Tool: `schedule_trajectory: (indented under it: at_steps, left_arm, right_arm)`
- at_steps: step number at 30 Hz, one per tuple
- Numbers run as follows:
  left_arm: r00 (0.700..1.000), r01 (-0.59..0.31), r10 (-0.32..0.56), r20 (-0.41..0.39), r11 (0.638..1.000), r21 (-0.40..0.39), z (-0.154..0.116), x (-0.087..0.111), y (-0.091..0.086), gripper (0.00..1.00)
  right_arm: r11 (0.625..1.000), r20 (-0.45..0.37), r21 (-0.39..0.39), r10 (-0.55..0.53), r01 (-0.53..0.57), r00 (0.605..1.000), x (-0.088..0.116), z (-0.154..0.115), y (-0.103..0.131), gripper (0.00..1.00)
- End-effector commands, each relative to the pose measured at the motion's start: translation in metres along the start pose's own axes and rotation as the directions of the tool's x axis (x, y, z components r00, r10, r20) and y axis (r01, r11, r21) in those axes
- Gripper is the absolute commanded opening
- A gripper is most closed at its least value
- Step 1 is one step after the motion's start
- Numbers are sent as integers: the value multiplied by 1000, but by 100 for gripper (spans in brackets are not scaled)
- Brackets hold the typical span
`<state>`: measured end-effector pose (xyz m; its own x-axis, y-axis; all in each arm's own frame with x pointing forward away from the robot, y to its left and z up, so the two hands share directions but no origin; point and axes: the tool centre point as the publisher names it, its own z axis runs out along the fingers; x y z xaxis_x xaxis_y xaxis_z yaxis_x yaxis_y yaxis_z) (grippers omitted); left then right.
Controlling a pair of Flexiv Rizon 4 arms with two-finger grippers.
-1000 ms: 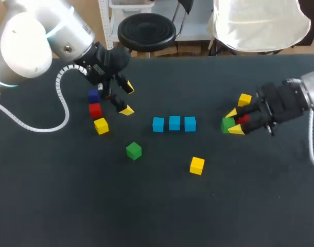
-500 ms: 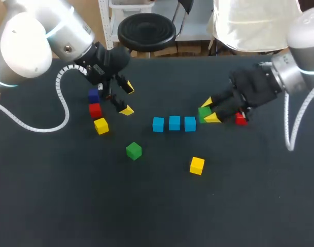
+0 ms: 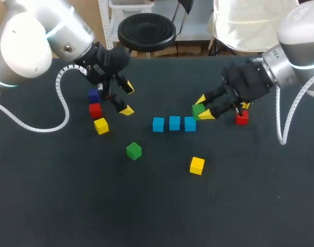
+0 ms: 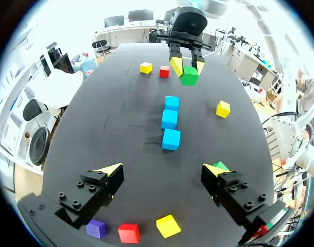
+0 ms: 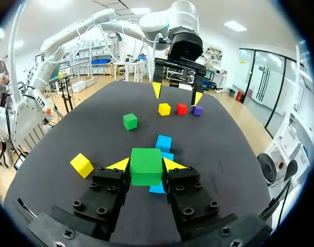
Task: Place the blue cubes, place green cubes on the blue cubes, place the yellow cubes on the green cubes, then place the red cubes on the yellow cubes, and place purple cube on the red cubes.
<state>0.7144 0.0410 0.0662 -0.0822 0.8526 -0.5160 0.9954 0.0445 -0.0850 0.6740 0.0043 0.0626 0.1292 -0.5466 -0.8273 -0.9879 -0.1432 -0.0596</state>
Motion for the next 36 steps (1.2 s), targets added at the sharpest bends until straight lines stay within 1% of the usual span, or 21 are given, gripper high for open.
schedule_trajectory:
  at_steps: [1,12,15,17,19,20,22,23,27,29,33,36]
  left_arm:
    - [1000,-2,2,2,1000,-1,0,1,0,100]
    - [1000,-2,2,2,1000,-1,0,1,0,100]
    - [1000,-2,2,2,1000,-1,0,1,0,100]
    - [1000,-2,2,2,1000,-1,0,1,0,100]
    - [1000,-2,2,2,1000,-1,0,1,0,100]
    - [1000,-2,2,2,1000,-1,0,1,0,100]
    - [1000,-2,2,2,1000,-1,0,1,0,100]
    - [1000,-2,2,2,1000,-1,0,1,0,100]
    - [1000,-2,2,2,1000,-1,0,1,0,100]
    - [1000,-2,2,2,1000,-1,0,1,0,100]
    - [1000,-2,2,2,1000,-1,0,1,0,100]
    - [1000,-2,2,2,1000,-1,0,1,0,100]
  right_arm:
    - [1000,-1,1,0,0,1000,-1,0,0,0]
    - [1000,-1,1,0,0,1000,-1,0,0,0]
    - [1000,52,11,14,-15,999,1,13,11,0]
    - [999,103,30,23,-26,994,0,21,18,0]
    - [998,132,42,34,-40,991,-1,31,21,0]
    - [998,133,44,43,-49,990,-1,35,22,0]
    - [997,149,36,57,-63,987,-2,42,22,0]
    - [996,150,38,75,-81,986,-2,43,21,0]
    - [994,148,47,89,-97,985,-4,45,17,0]
    - [993,131,56,96,-104,987,-6,45,14,0]
    - [994,122,49,89,-96,989,-8,42,7,0]
    - [995,115,29,90,-94,989,-8,41,-1,0]
